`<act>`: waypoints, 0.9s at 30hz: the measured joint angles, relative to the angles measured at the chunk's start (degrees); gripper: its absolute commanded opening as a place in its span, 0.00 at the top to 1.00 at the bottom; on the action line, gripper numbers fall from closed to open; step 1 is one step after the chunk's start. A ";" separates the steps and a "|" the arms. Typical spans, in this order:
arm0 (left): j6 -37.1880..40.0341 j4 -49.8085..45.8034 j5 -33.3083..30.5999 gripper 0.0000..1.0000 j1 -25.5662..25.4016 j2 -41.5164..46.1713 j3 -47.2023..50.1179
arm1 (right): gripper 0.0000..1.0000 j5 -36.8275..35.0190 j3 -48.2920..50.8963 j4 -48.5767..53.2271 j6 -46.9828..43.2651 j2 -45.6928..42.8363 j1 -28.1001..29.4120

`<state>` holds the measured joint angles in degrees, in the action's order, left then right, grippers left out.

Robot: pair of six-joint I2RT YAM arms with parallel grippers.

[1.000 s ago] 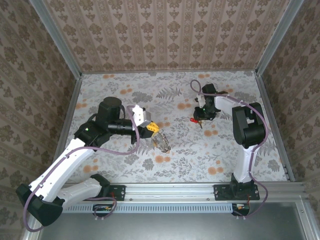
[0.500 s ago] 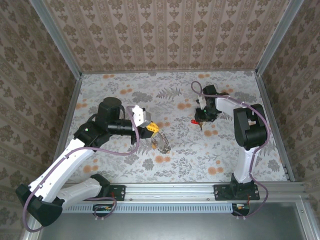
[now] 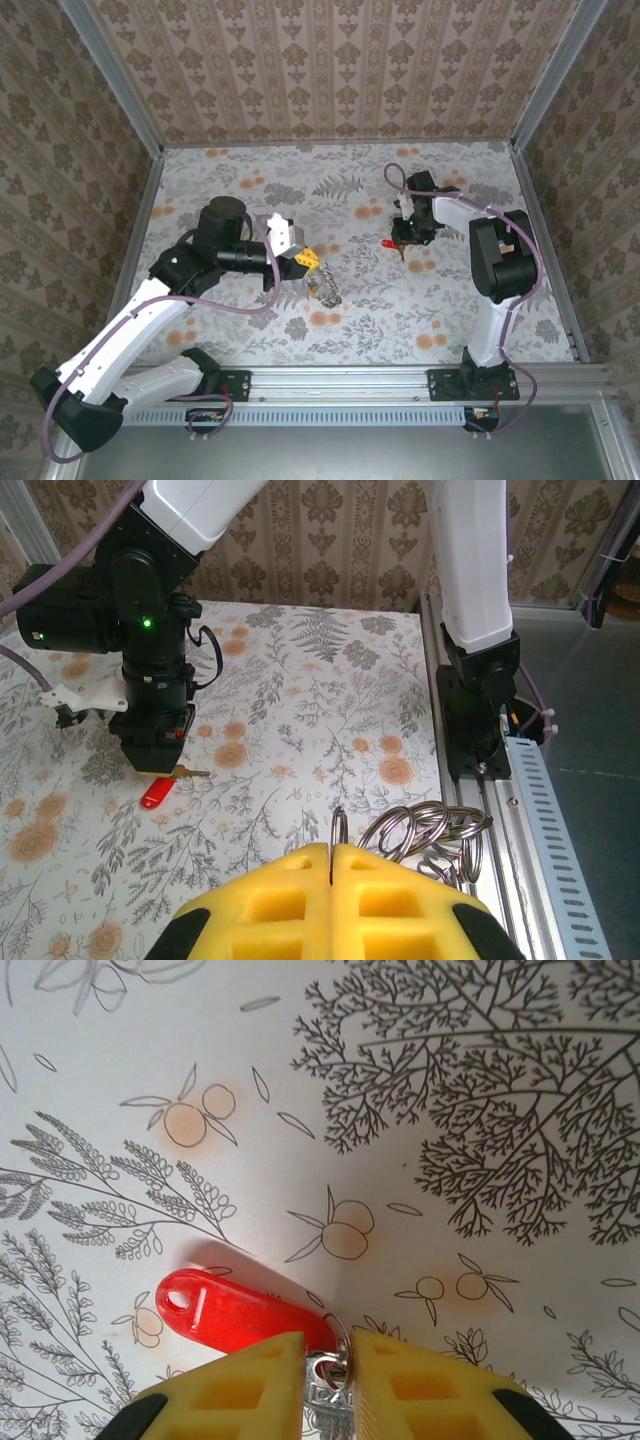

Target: Put the keys on the keyring

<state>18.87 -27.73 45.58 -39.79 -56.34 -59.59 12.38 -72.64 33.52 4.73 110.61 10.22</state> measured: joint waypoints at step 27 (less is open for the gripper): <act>0.46 -0.31 -2.36 1.00 -1.07 1.14 0.00 | 0.96 0.07 0.87 -1.79 0.76 -0.87 -0.11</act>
<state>19.33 -28.03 43.22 -40.86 -55.20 -59.59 12.45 -71.77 31.73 5.50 109.73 10.11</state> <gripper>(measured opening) 0.045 0.067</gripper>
